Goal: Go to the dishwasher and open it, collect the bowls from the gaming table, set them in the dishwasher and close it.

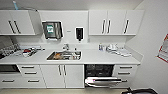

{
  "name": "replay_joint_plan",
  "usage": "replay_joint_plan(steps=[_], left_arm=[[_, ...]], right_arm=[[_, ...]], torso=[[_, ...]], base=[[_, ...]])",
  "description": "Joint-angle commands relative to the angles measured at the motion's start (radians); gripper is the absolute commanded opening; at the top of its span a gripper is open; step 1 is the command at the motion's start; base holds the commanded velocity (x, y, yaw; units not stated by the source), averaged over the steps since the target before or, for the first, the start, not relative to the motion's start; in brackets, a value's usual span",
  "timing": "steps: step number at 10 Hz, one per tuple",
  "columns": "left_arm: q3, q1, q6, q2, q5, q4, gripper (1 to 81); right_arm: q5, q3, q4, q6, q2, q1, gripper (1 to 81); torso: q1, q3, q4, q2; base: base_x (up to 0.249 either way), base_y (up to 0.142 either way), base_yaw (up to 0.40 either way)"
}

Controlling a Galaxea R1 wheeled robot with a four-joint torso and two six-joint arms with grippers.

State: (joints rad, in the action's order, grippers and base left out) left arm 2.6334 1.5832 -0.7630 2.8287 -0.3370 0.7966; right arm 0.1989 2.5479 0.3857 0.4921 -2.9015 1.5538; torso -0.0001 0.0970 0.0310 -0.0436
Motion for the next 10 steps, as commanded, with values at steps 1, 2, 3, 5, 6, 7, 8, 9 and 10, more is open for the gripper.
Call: replay_joint_plan(steps=[1, 2, 3, 5, 6, 7, 8, 9, 10], left_arm=[[0.004, -0.031, -0.001, -0.018, 0.027, 0.003, 1.0], [0.004, -0.031, -0.001, -0.017, 0.027, 0.004, 1.0], [0.004, -0.031, -0.001, -0.017, 0.027, 0.004, 1.0], [0.004, -0.031, -0.001, -0.014, 0.027, 0.004, 1.0], [0.004, -0.031, -0.001, -0.014, 0.027, 0.004, 1.0], [0.005, -0.031, -0.001, -0.014, 0.027, 0.004, 1.0], [0.007, -0.031, -0.001, -0.014, 0.027, 0.004, 1.0], [0.007, -0.031, -0.001, -0.014, 0.027, 0.004, 1.0], [0.007, -0.031, -0.001, -0.014, 0.027, 0.004, 1.0]], right_arm=[[-0.036, -0.009, 0.010, -0.001, 0.009, -0.040, 1.0], [-0.036, -0.009, 0.010, -0.001, 0.009, -0.040, 1.0], [-0.036, -0.009, 0.010, -0.001, 0.009, -0.040, 1.0], [-0.036, -0.009, 0.010, -0.001, 0.008, -0.040, 1.0], [-0.036, -0.009, 0.010, -0.001, 0.008, -0.042, 1.0], [-0.036, -0.009, 0.010, -0.001, 0.008, -0.042, 1.0], [-0.036, -0.009, 0.010, -0.001, 0.008, -0.042, 1.0], [-0.036, -0.009, 0.010, -0.001, 0.008, -0.040, 1.0], [-0.036, -0.009, 0.010, -0.001, 0.009, -0.042, 1.0]], torso=[[0.000, 0.000, 0.000, 0.000], [0.000, 0.000, 0.000, 0.000], [0.000, 0.000, 0.000, 0.000], [0.000, 0.000, 0.000, 0.000], [0.000, 0.000, 0.000, 0.000], [0.000, 0.000, 0.000, 0.000], [0.000, 0.000, 0.000, 0.000], [0.000, 0.000, 0.000, 0.000], [0.001, 0.000, 0.000, 0.001]], base=[[0.116, 0.000, 0.000], [0.116, 0.000, 0.000], [0.117, 0.000, 0.000], [0.116, 0.000, 0.000], [0.117, 0.000, 0.000], [0.117, 0.000, 0.000], [0.117, 0.000, 0.000], [0.117, 0.000, 0.000], [0.121, 0.000, 0.000]])
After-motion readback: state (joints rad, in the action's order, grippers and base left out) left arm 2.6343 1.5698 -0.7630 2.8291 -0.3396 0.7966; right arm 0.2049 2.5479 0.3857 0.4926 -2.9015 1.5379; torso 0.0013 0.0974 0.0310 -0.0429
